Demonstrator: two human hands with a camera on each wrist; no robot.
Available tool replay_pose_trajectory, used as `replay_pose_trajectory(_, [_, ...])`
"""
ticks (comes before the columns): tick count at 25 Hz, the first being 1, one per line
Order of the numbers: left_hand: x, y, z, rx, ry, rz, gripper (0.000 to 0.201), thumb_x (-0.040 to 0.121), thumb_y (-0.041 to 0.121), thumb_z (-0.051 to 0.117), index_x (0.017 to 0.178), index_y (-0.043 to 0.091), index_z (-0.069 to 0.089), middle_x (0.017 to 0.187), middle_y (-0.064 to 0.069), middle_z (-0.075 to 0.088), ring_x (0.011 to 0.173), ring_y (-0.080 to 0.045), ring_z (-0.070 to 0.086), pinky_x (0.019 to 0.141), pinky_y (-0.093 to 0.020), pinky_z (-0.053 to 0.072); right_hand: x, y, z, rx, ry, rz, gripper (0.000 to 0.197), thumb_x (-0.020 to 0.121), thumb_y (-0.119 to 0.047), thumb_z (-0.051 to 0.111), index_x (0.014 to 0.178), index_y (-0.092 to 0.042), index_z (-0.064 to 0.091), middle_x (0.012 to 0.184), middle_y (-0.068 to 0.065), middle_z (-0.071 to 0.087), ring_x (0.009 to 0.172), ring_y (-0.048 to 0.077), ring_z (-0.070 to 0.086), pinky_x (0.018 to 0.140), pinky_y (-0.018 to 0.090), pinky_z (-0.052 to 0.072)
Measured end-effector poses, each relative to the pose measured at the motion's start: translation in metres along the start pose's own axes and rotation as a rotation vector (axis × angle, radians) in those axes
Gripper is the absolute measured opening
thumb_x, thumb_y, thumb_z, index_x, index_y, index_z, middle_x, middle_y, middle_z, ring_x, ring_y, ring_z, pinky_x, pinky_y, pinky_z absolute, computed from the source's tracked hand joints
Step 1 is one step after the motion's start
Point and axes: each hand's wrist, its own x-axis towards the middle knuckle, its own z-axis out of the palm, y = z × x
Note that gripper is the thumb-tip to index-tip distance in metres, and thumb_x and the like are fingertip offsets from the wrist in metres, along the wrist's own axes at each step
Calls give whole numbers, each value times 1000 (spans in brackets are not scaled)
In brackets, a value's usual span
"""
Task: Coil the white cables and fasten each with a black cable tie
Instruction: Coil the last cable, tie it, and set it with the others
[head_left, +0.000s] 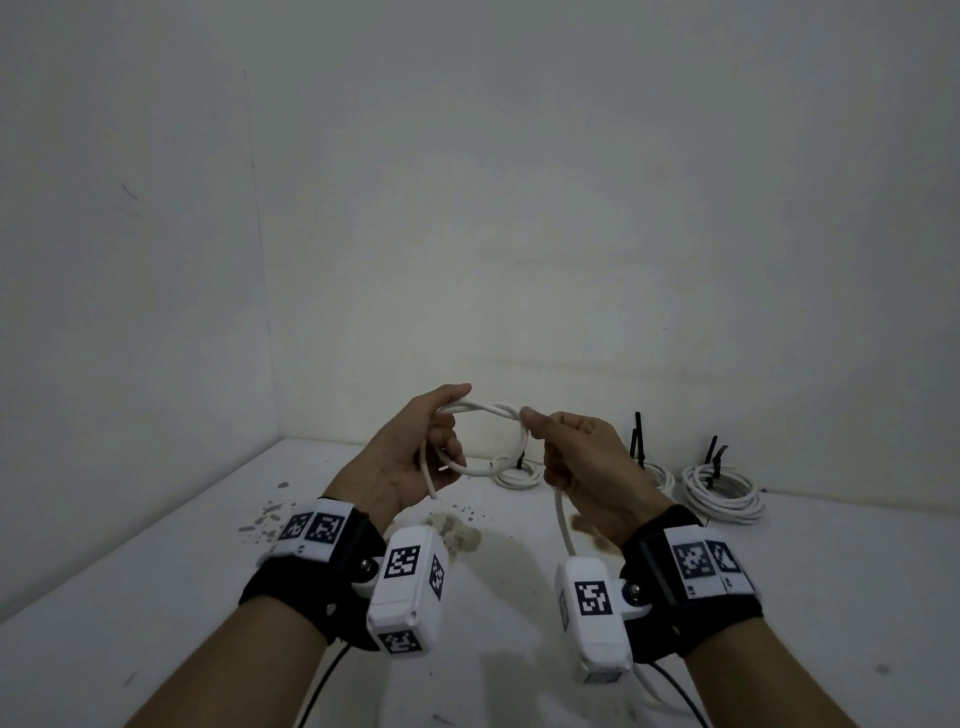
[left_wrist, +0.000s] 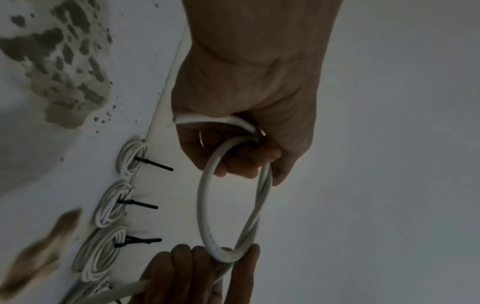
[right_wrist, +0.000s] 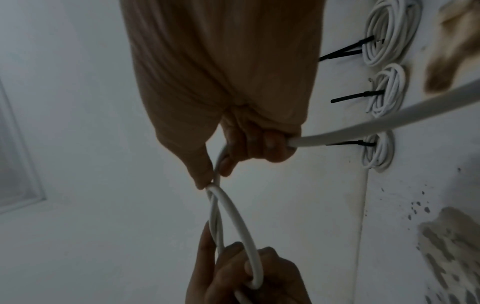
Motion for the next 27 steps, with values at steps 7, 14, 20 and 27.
replay_pose_trajectory(7, [5,-20,7,-315,2,9,51,89,24,60,44,18,39,33,9,25,28,-8,31,36,-17,34,2,8,-7,-9,156,-63,40,74,-12,85,58,-10,48,41,-5,30,37,11,20,41,22,20])
replay_pose_trajectory(14, [20,-41,12,-469,-232,27,46,100,33,41,57,17,46,38,10,27,28,-4,22,37,-19,20,4,58,-29,-553,3,68,51,92,-60,54,98,-10,65,62,2,62,56,13,55,52,20,42])
replay_pose_trajectory(20, [52,-26,16,-592,-153,292,39,107,35,28,75,18,45,54,8,38,39,-7,31,49,-21,31,9,61,-58,-1094,-168,221,26,100,-41,50,94,-16,50,93,5,62,61,14,58,56,25,47])
replay_pose_trajectory(27, [57,-36,13,-308,-18,438,30,107,25,34,81,15,45,61,1,60,56,-12,48,62,-22,43,-19,-4,-26,-1361,-300,-206,13,97,-30,58,104,-27,68,84,-13,56,79,12,51,73,28,43])
